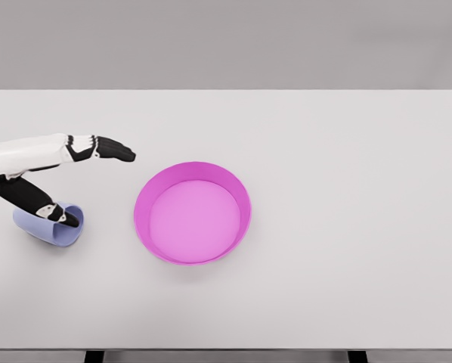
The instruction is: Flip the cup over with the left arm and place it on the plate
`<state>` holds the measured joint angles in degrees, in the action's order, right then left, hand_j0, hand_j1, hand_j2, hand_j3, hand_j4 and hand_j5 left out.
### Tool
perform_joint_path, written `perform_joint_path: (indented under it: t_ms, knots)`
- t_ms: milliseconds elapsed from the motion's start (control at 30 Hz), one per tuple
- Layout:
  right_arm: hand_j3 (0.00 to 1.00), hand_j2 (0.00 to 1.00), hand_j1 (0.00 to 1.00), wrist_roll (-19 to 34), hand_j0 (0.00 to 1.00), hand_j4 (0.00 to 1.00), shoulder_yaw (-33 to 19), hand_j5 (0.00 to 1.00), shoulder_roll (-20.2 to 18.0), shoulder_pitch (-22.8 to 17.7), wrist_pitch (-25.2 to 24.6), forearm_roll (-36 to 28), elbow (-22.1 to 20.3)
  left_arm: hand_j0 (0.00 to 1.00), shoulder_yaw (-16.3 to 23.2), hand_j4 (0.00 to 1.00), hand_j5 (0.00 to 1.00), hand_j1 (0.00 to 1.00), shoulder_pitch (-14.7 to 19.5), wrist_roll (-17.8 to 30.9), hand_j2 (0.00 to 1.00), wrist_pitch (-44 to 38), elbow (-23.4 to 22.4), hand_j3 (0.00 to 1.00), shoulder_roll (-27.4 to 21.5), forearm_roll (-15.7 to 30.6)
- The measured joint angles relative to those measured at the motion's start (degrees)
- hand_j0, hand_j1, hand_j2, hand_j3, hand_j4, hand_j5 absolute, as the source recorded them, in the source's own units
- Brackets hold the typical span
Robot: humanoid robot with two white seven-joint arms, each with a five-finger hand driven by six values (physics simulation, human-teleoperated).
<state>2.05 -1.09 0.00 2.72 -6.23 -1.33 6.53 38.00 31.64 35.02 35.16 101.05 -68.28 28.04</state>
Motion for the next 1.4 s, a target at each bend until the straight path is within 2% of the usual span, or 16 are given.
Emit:
perform_joint_path:
  t_ms: [133,233,333,433,633,767,1033,1400]
  knots:
    - [1.00,1.00,1.00,-0.03,1.00,1.00,-0.02,1.00,0.00,0.00,0.01,-0.01,0.27,1.00,0.46,1.00,1.00,1.00,-0.26,0.00,1.00,0.00,0.01,1.00,-1.41,-0.11]
    - [1.00,1.00,1.00,-0.04,1.00,1.00,-0.10,1.00,0.00,0.00,0.00,0.00,0.25,1.00,0.73,1.00,1.00,1.00,-4.47,0.00,1.00,0.03,0.02,1.00,-5.33,-0.17]
    - [1.00,1.00,1.00,-0.04,1.00,1.00,-0.14,1.00,0.00,0.00,-0.01,0.00,0.39,1.00,0.67,1.00,1.00,1.00,-5.09,0.00,1.00,0.01,-0.76,1.00,-8.69,-0.45]
    - [1.00,1.00,1.00,-0.04,1.00,1.00,-0.15,1.00,0.00,0.00,-0.01,0.00,0.39,1.00,0.73,1.00,1.00,1.00,-5.28,0.00,1.00,-0.01,-2.24,1.00,-10.07,-2.18]
    - [1.00,1.00,1.00,-0.04,1.00,1.00,-0.22,1.00,0.00,0.00,-0.01,0.00,0.39,1.00,0.73,1.00,1.00,1.00,-5.45,0.00,1.00,-0.01,-6.57,1.00,-6.60,-6.32]
    - [1.00,1.00,1.00,-0.04,1.00,1.00,-0.23,1.00,0.00,0.00,-0.01,0.00,0.39,1.00,0.77,1.00,1.00,1.00,-8.78,0.00,1.00,0.01,-7.97,1.00,-5.35,-6.93]
    - [1.00,1.00,1.00,-0.04,1.00,1.00,-0.24,1.00,0.00,0.00,-0.01,0.00,0.39,1.00,0.43,1.00,1.00,1.00,-8.79,-0.01,1.00,-0.03,-15.36,1.00,-2.19,-7.13]
    - [1.00,1.00,1.00,-0.04,1.00,1.00,-0.24,1.00,0.00,0.00,-0.01,0.00,0.39,1.00,0.96,1.00,1.00,1.00,-9.05,-0.01,1.00,-0.03,-17.70,1.00,0.37,-9.80]
